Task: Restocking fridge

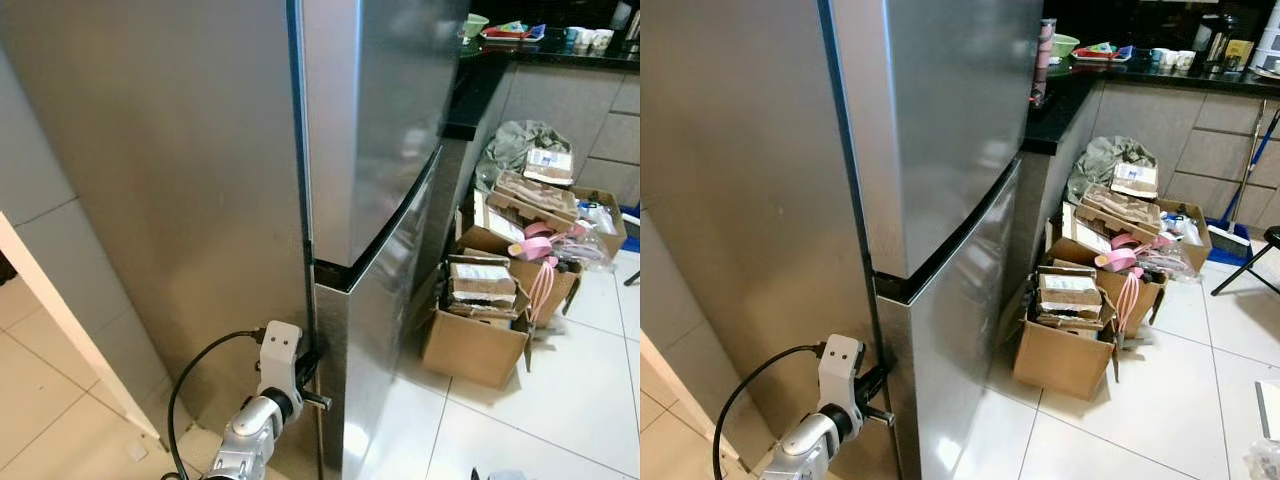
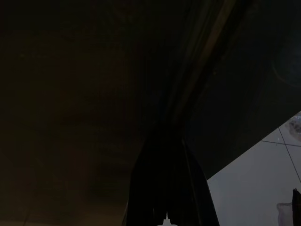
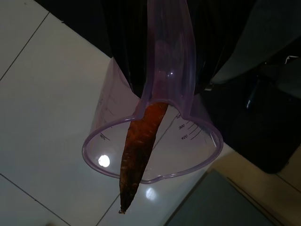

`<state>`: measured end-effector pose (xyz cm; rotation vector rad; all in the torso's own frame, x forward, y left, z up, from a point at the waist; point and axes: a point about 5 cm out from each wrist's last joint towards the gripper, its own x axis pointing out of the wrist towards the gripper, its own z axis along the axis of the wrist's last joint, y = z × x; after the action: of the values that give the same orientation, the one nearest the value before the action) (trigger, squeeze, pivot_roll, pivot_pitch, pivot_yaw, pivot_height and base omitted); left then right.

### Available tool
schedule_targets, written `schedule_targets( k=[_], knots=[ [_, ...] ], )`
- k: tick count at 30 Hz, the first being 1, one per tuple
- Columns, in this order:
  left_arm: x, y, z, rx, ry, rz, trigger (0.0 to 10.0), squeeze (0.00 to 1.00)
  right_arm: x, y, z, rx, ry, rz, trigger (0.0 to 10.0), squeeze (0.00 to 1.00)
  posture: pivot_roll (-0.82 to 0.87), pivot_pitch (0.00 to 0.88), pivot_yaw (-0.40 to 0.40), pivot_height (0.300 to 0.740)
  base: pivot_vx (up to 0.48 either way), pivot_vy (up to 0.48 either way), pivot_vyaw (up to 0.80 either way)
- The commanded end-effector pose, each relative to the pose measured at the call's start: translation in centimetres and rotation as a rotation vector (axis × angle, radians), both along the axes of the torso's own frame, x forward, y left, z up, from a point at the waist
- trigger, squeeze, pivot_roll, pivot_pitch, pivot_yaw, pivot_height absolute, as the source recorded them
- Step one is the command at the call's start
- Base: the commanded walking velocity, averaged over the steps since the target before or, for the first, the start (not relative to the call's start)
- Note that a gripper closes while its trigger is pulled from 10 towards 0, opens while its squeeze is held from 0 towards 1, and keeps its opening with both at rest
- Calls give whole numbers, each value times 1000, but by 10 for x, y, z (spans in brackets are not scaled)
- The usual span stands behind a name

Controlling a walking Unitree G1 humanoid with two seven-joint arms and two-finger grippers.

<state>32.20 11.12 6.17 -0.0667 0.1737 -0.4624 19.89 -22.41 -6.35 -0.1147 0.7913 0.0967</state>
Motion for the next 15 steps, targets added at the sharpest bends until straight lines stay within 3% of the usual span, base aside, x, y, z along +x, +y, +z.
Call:
schedule_targets(
  k=[1,6,7,8,9,12,15],
  knots=[
    [-4,-15,-1,22,-10,-94,10000,0,-3,-5,-1,-8,18,-9,10000,0,-32,107,20,740,0,0,0],
    [-3,-14,-1,22,-2,-106,10000,47,-4,-9,0,-14,22,-14,10000,0,-31,111,18,740,0,0,0],
    [-3,-14,-1,15,0,-111,10000,910,-4,-10,0,-14,22,-14,10000,0,-30,111,18,740,0,0,0],
    [-3,-14,-1,15,0,-111,10000,910,-4,-10,0,-14,22,-14,10000,0,-30,111,18,740,0,0,0],
    [-4,-15,0,1,3,-128,10000,1000,-4,-10,0,-13,21,-13,10000,0,-30,111,18,740,0,0,0],
    [-6,-18,0,-24,6,-171,10000,1000,-4,-9,0,-12,20,-12,10000,0,-30,112,18,740,0,0,0],
    [-16,-31,-4,-68,49,-297,10000,1000,-3,-7,0,-6,18,-8,10000,0,-30,114,19,740,0,0,0]
  ],
)
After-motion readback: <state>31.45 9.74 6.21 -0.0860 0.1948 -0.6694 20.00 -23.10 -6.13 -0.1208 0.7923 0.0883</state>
